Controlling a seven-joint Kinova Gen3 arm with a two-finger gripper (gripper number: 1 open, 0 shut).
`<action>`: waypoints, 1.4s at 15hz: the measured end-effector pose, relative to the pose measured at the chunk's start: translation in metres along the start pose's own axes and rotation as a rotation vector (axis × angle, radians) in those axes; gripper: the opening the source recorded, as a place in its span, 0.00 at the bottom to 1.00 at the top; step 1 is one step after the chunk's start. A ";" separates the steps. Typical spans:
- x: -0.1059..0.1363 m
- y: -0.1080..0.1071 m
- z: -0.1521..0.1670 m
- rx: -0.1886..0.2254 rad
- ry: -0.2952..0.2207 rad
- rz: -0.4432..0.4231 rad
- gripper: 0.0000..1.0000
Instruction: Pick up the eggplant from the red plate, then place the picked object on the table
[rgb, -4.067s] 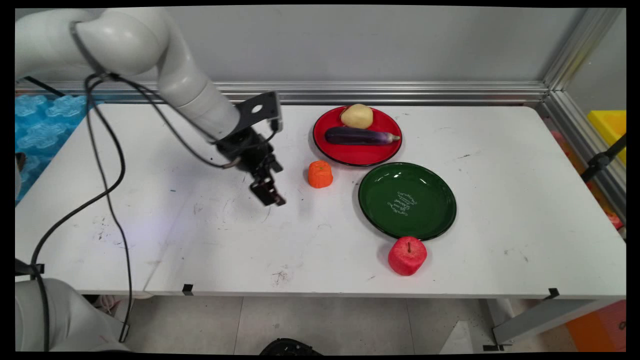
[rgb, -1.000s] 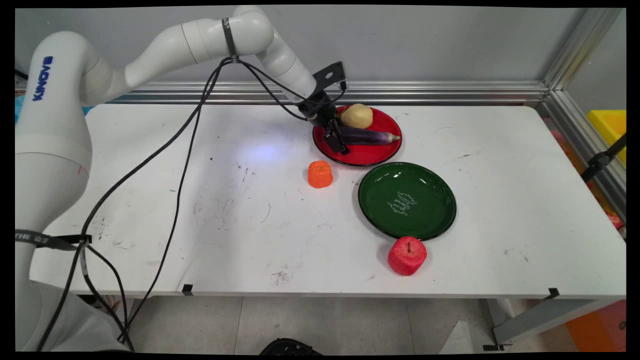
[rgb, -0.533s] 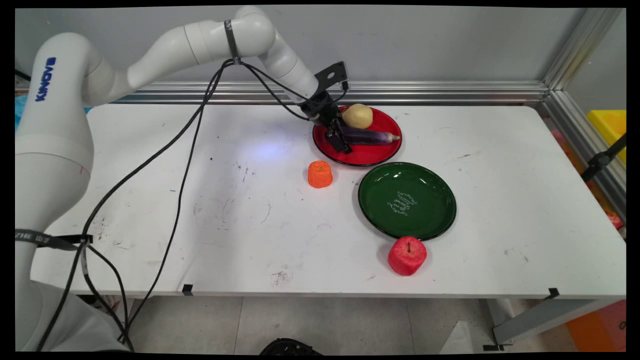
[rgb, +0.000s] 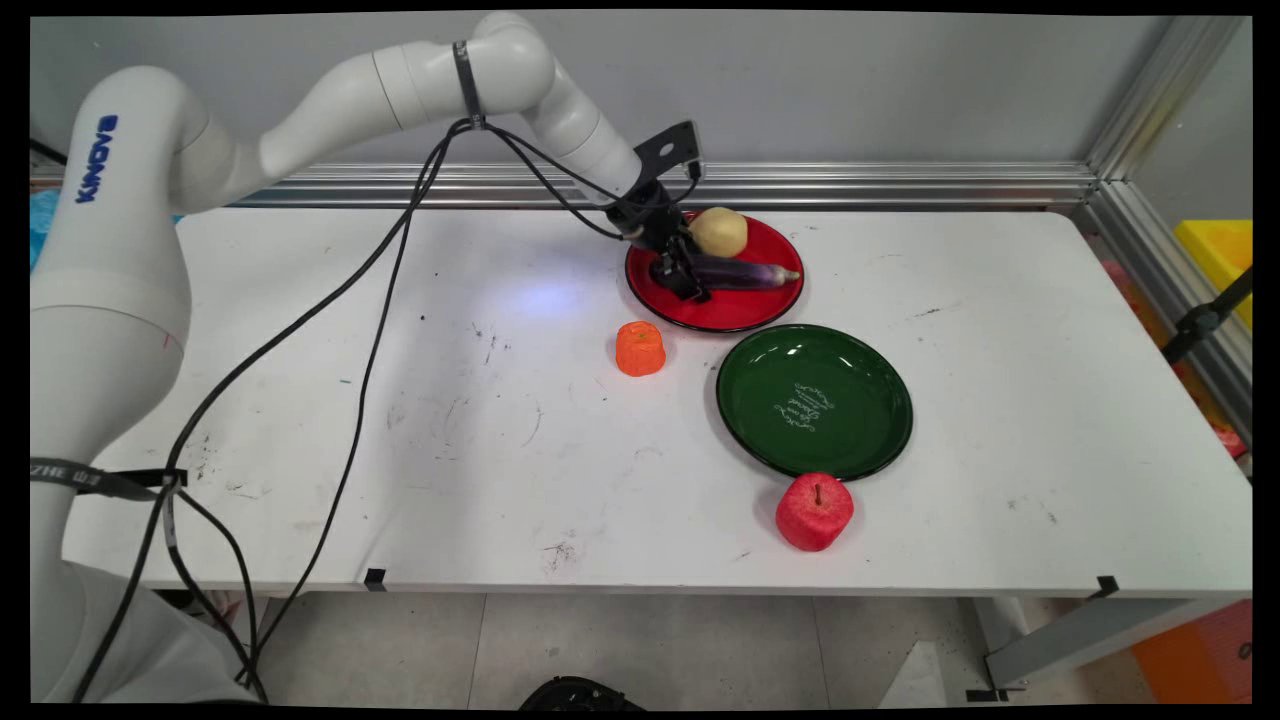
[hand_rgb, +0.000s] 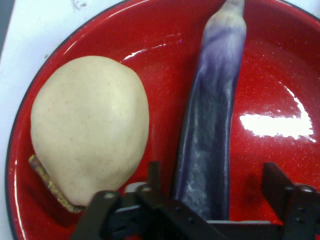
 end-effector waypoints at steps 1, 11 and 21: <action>0.000 0.000 0.001 0.000 0.000 0.004 0.00; 0.015 0.010 -0.005 0.014 0.014 0.022 0.00; 0.034 0.081 -0.059 0.028 0.013 -0.023 0.00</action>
